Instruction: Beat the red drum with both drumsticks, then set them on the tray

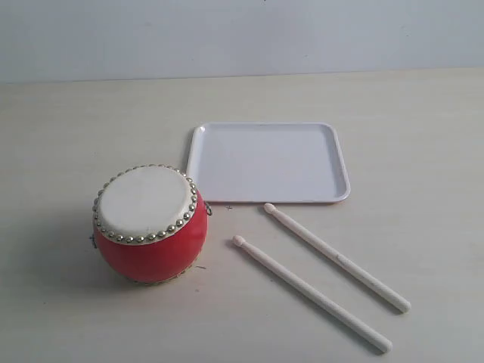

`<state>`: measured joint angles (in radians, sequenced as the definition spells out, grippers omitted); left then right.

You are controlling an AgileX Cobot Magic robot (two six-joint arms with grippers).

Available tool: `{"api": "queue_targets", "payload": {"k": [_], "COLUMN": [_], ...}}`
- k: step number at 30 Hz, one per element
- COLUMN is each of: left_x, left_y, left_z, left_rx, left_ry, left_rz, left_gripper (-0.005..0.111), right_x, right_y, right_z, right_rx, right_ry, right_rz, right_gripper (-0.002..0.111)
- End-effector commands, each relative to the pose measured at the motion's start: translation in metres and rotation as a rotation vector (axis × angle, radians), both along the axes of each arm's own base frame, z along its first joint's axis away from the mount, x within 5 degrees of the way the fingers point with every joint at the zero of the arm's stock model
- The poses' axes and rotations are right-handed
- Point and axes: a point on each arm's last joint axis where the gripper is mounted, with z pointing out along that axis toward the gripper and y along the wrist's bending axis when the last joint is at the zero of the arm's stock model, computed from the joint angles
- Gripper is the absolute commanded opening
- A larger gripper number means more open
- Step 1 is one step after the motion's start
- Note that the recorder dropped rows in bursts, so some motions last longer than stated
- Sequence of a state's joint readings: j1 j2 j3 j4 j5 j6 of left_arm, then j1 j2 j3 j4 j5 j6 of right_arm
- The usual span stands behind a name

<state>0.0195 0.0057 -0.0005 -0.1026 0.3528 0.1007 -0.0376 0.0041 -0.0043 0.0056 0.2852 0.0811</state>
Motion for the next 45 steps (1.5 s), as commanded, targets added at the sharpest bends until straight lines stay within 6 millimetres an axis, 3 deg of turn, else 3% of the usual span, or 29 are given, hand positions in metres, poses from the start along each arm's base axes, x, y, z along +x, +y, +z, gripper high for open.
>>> {"api": "queue_targets", "payload": {"k": [1, 37, 45], "left_x": [0.0, 0.0, 0.0], "left_y": [0.0, 0.0, 0.0], "left_z": [0.0, 0.0, 0.0], "left_rx": [-0.002, -0.002, -0.002], "left_ry": [-0.007, -0.007, -0.007], "left_rz": [0.0, 0.0, 0.0], "left_gripper": [0.0, 0.0, 0.0], "right_x": [0.0, 0.0, 0.001], "right_y": [0.0, 0.0, 0.0], "right_z": [-0.001, -0.001, 0.026], "right_rx": [-0.007, -0.007, -0.002], "right_ry": [-0.001, -0.007, -0.299], "right_rz": [-0.004, -0.004, -0.006], "right_gripper": [0.0, 0.0, 0.0]}}
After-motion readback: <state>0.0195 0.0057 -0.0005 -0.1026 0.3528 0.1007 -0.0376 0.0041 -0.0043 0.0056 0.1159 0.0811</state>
